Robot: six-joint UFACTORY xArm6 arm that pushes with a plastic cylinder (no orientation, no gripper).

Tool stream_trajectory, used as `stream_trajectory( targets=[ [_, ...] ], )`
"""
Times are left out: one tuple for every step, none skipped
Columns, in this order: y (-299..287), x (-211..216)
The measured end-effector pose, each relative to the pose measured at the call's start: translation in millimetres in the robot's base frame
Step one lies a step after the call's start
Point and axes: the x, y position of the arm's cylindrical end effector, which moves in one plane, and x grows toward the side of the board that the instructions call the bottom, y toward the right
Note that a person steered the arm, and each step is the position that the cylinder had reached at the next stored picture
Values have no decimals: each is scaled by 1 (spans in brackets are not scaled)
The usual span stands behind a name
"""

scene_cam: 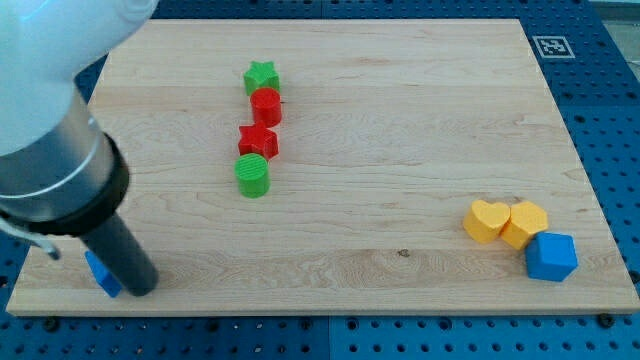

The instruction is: Push the blue cube to the bottom center

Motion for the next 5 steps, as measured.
stream_trajectory(
  targets=[
    [78,-5],
    [161,-26],
    [231,-63],
    [300,-122],
    [404,-127]
  ],
)
